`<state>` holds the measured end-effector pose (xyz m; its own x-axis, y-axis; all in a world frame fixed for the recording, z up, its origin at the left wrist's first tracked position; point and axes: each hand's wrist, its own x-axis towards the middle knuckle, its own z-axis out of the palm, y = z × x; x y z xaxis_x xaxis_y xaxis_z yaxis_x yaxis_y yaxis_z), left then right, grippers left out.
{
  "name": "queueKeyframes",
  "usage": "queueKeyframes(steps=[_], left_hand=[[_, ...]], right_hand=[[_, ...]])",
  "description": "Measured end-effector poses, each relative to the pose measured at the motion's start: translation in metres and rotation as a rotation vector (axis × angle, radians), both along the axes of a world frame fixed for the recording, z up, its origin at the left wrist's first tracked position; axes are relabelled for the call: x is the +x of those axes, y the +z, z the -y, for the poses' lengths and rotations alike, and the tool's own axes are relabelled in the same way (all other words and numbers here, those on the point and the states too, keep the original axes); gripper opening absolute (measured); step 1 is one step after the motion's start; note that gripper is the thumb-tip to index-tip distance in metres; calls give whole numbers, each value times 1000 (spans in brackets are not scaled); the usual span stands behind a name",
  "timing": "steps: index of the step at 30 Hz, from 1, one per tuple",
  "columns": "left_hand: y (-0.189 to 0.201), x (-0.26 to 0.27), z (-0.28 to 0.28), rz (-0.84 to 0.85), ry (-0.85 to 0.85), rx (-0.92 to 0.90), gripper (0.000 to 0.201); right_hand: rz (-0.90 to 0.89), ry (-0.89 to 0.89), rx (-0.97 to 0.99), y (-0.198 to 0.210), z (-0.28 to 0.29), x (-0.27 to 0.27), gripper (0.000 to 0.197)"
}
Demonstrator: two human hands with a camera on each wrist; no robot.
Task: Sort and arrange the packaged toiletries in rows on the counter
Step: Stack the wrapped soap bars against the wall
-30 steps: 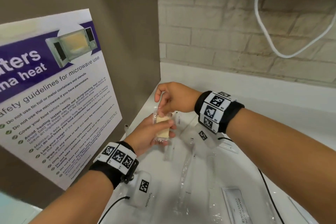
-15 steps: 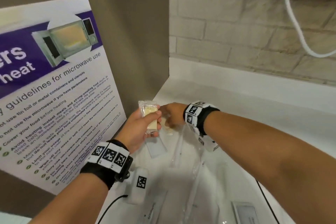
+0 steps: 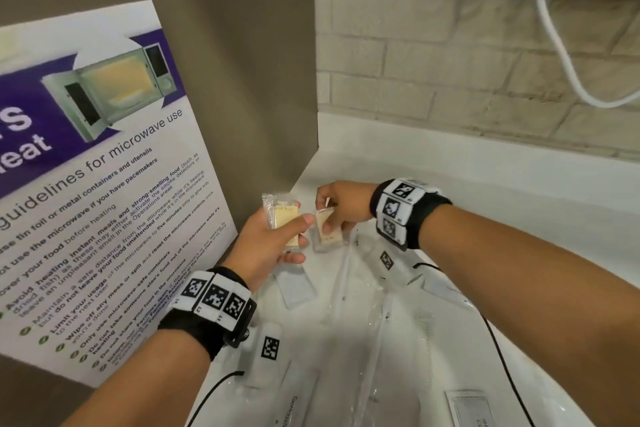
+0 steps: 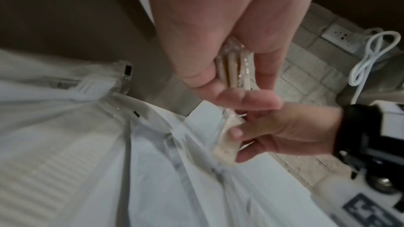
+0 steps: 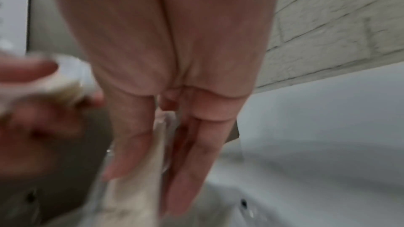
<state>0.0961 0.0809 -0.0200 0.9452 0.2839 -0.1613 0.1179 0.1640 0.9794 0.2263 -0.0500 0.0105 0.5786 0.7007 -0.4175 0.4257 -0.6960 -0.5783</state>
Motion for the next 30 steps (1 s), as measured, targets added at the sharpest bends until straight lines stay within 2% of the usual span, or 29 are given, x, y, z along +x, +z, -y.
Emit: queueKeyframes(steps=[3, 8, 12, 16, 20, 23, 26, 30], left_hand=[[6, 6, 8, 25, 16, 23, 34], [22, 17, 41, 61, -179, 97, 26], [25, 22, 59, 93, -170, 86, 30], [23, 17, 64, 90, -166, 59, 21], [22, 13, 67, 45, -271, 142, 31], [27, 10, 70, 56, -292, 145, 32], [36, 11, 72, 96, -239, 97, 23], [42, 10, 74, 129, -253, 70, 27]], right_hand=[[-82, -78, 158, 31, 28, -6, 36], [-16, -99, 95, 58, 67, -27, 54], [-41, -216, 129, 61, 99, -34, 56], [-113, -263, 149, 59, 123, -43, 40], [-62, -416, 389, 68, 133, -40, 20], [-70, -384, 417, 80, 135, -40, 16], [-60, -351, 388, 87, 134, -43, 18], [-30, -368, 386, 93, 133, -45, 12]])
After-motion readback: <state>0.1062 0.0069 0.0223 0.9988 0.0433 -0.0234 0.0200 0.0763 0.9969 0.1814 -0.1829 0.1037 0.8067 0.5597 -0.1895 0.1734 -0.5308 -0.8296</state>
